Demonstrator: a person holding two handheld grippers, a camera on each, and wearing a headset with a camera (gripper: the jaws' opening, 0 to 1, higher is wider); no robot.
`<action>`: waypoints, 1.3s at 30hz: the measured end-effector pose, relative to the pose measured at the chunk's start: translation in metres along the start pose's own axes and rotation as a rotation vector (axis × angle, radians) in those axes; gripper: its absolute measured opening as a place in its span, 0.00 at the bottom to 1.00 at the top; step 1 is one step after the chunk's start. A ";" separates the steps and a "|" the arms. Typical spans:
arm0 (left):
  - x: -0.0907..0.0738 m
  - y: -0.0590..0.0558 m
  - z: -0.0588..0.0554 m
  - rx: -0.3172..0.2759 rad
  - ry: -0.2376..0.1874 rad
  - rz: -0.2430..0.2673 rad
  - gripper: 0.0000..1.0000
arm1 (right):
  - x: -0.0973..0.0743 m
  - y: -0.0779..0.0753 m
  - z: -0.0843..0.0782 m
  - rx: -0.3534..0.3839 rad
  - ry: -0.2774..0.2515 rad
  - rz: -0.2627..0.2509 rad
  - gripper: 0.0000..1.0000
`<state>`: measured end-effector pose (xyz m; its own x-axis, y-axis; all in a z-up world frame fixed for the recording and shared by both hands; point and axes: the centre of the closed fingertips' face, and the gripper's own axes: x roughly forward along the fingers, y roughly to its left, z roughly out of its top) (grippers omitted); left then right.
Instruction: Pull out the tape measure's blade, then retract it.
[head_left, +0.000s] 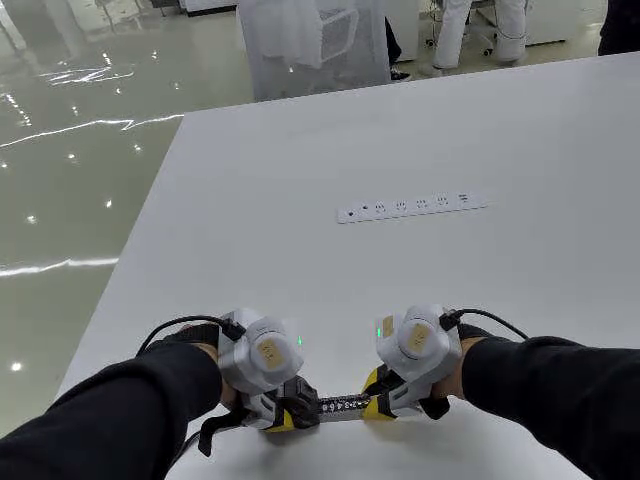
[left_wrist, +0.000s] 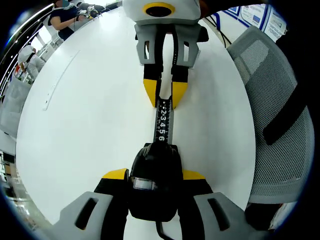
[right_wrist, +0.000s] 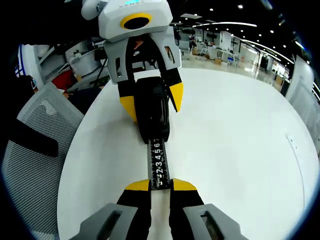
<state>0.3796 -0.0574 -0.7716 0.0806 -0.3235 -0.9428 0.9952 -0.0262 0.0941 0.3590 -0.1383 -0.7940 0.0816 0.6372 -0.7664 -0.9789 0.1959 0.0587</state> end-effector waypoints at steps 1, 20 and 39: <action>0.000 0.000 0.000 0.000 0.000 0.000 0.33 | -0.001 0.000 -0.001 -0.006 0.004 0.000 0.08; 0.000 0.001 0.001 0.000 0.000 -0.001 0.33 | -0.025 -0.001 -0.026 0.012 0.025 -0.021 0.08; 0.000 0.002 0.000 -0.005 -0.004 0.005 0.33 | -0.043 -0.006 -0.043 0.057 0.023 -0.026 0.08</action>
<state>0.3816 -0.0573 -0.7719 0.0851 -0.3274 -0.9410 0.9951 -0.0199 0.0970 0.3539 -0.1985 -0.7890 0.1019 0.6142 -0.7825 -0.9641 0.2550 0.0746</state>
